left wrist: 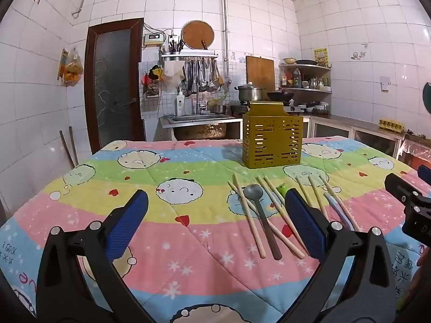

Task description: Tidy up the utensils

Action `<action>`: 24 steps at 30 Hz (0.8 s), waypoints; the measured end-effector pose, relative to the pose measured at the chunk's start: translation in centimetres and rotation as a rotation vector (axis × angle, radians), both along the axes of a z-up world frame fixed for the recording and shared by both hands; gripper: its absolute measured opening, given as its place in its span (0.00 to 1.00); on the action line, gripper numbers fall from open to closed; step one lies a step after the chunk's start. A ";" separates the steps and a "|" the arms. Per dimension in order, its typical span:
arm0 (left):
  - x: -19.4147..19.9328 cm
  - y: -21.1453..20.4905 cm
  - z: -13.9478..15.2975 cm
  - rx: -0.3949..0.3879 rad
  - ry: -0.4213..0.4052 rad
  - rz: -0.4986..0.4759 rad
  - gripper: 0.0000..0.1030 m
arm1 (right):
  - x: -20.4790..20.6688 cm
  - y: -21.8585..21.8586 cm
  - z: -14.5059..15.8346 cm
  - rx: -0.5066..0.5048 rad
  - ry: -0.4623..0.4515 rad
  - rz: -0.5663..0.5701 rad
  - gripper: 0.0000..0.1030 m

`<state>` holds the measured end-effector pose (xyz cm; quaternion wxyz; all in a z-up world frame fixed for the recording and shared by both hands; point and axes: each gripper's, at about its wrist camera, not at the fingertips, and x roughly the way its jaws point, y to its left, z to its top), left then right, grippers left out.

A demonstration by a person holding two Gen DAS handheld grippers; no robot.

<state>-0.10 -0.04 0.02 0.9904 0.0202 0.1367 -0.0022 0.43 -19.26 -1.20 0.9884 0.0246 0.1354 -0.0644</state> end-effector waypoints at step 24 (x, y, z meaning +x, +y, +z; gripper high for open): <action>-0.2 0.3 0.1 -0.011 -0.001 0.008 0.95 | -0.6 -0.2 0.2 -0.004 -0.036 -0.015 0.97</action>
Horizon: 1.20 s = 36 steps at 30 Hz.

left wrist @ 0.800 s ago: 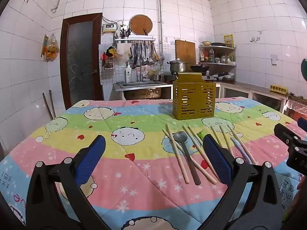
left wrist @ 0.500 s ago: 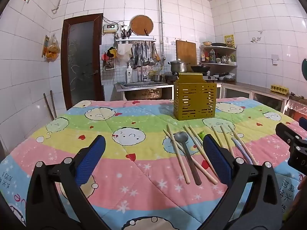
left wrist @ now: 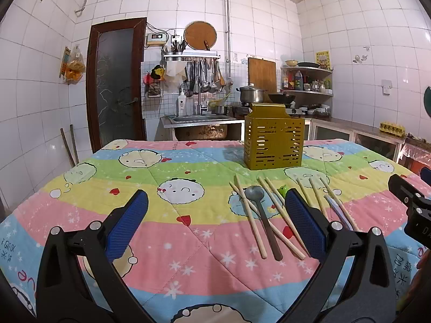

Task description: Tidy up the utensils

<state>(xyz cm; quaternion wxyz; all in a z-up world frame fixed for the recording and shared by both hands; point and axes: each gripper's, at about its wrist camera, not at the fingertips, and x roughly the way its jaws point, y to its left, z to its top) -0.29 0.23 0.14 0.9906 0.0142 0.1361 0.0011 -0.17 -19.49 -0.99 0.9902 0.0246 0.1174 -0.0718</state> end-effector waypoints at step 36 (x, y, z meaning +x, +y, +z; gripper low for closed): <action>-0.3 0.3 0.1 -0.012 -0.007 0.000 0.95 | -0.4 -0.4 0.2 0.008 -0.014 -0.016 0.96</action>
